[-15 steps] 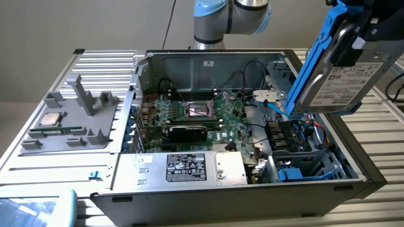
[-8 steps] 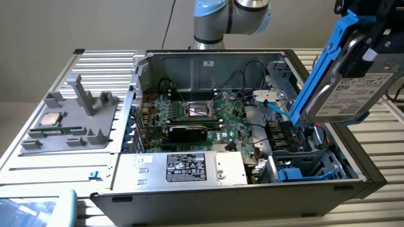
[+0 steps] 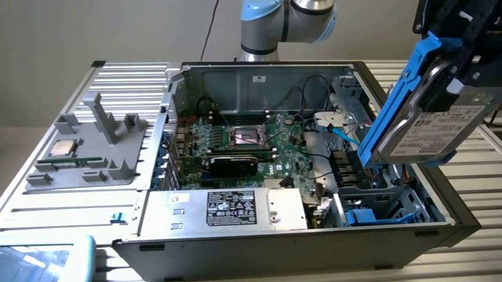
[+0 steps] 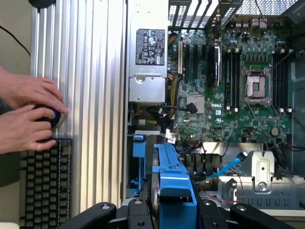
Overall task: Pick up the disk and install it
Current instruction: 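Pick up the disk, then insert the disk into the insertion slot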
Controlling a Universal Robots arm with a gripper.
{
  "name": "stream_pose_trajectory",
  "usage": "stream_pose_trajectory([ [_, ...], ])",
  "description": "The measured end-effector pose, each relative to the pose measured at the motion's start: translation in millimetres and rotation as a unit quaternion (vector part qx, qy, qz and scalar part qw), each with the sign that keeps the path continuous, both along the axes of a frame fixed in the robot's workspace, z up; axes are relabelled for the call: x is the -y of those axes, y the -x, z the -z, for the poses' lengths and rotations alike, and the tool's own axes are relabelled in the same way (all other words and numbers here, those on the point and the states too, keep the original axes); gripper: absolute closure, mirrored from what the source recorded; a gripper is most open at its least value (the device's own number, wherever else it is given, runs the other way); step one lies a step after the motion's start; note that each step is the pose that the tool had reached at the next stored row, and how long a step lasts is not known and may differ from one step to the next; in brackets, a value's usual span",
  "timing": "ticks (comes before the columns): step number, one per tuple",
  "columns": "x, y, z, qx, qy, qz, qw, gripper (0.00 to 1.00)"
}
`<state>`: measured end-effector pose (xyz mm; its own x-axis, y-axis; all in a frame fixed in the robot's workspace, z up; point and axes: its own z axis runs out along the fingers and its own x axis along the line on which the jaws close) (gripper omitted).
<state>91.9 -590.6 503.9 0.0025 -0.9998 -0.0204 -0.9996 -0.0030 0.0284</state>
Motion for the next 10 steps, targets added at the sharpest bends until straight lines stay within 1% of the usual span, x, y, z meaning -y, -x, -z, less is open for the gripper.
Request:
stream_pose_trajectory([
  [2,1.6,0.0,2.5,0.0,0.0,0.001,1.0,0.63],
  [7,7.3,0.0,7.5,0.0,-0.0001,0.003,1.0,0.63],
  [10,8.9,0.0,10.0,0.0,-0.0003,0.003,1.0,0.63],
])
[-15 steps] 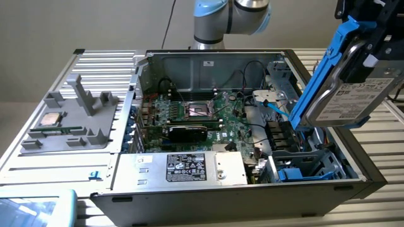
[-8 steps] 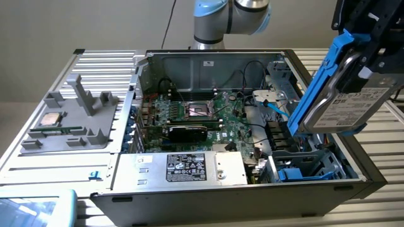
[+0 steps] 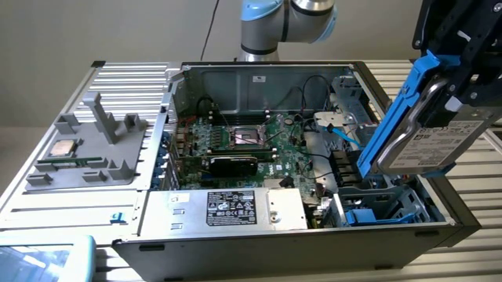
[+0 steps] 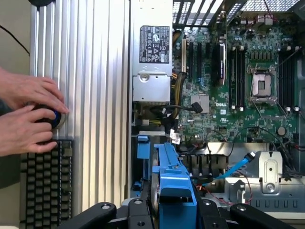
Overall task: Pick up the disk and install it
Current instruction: 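Insert the disk into the insertion slot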
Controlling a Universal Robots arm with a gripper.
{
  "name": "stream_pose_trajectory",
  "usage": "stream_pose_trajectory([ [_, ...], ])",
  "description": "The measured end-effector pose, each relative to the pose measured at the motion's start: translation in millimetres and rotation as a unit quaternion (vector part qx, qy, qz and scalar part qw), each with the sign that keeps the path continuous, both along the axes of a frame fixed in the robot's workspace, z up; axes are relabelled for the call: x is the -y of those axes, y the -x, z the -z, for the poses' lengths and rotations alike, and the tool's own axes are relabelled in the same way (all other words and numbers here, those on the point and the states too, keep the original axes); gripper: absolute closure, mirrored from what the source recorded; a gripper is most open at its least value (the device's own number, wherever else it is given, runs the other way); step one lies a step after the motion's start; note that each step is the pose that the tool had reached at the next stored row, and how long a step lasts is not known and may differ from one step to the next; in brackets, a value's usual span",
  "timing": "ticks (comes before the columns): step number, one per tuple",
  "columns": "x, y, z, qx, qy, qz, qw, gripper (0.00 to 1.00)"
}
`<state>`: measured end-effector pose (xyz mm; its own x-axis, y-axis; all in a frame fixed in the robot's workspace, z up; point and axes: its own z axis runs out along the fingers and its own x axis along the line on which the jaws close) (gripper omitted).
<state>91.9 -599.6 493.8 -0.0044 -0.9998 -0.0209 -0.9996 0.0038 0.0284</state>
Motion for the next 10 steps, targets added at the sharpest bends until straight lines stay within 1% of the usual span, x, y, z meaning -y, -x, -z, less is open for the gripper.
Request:
stream_pose_trajectory([
  [3,0.4,0.0,0.4,0.0,-0.0005,0.0,1.0,0.63],
  [10,0.5,0.0,0.4,0.0,-0.0006,0.0,1.0,0.63],
])
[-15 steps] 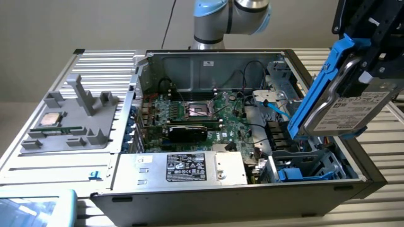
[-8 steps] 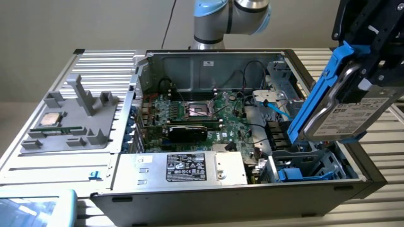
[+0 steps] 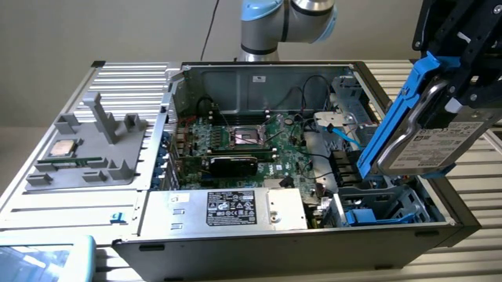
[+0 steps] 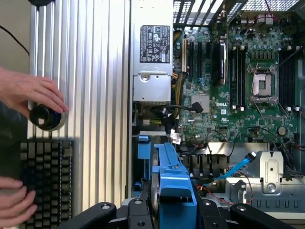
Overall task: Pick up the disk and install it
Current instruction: 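Insert the disk into the insertion slot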
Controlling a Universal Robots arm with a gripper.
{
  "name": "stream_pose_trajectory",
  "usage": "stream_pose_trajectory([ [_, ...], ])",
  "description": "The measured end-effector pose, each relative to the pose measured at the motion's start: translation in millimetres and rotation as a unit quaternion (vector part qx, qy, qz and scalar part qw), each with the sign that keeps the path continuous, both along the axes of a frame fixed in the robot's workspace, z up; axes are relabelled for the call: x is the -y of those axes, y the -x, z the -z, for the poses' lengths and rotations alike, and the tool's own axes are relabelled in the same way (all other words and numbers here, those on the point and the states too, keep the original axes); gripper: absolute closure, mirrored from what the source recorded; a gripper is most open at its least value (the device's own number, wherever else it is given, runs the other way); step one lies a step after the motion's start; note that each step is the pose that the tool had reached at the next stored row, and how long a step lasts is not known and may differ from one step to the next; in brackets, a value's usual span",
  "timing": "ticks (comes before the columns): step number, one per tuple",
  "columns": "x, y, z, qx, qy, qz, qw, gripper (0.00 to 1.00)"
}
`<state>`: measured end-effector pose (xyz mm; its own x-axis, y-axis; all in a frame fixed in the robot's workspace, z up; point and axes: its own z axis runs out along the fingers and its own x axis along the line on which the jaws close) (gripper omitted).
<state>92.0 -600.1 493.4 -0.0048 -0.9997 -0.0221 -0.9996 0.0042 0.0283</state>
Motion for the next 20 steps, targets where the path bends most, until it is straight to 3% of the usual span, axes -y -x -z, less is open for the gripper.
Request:
stream_pose_trajectory([
  [20,0.0,4.2,5.0,0.0,0.0002,0.0,1.0,0.63],
])
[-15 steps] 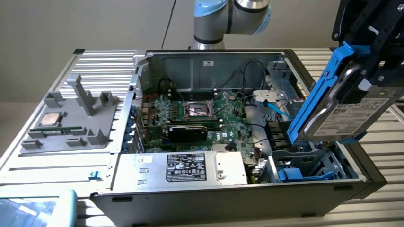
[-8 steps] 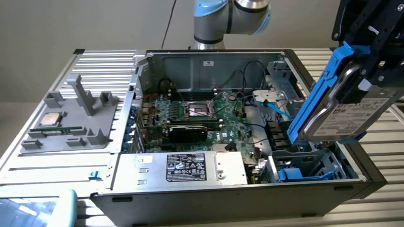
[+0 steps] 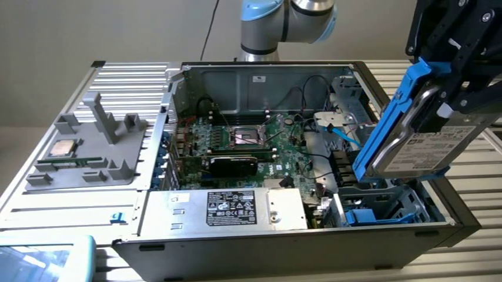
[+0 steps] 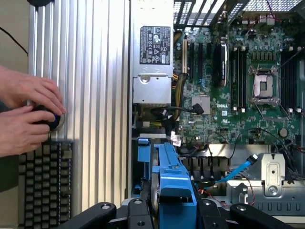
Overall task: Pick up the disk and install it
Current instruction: 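Insert the disk into the insertion slot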
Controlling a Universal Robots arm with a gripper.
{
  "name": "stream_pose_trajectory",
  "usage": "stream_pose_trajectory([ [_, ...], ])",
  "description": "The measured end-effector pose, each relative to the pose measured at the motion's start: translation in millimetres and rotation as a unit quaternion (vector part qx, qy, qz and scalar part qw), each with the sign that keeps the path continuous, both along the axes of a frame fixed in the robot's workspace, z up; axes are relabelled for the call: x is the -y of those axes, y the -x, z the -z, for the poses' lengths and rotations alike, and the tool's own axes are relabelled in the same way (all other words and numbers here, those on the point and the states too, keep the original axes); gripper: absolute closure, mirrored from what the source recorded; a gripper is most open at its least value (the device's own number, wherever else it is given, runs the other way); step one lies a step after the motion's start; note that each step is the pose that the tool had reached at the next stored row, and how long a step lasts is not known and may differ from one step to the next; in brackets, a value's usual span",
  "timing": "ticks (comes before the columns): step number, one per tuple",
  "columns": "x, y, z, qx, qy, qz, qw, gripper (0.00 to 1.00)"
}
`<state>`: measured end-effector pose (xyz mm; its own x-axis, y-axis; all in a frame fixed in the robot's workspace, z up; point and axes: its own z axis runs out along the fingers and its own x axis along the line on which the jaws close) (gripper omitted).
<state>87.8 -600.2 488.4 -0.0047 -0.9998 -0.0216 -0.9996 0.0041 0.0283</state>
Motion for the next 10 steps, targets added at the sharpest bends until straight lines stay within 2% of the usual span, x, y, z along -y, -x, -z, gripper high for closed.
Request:
stream_pose_trajectory([
  [5,0.0,0.1,6.3,0.0,0.0018,0.0,1.0,0.63],
  [10,0.1,0.1,15.2,0.0,0.0021,0.0,1.0,0.63],
])
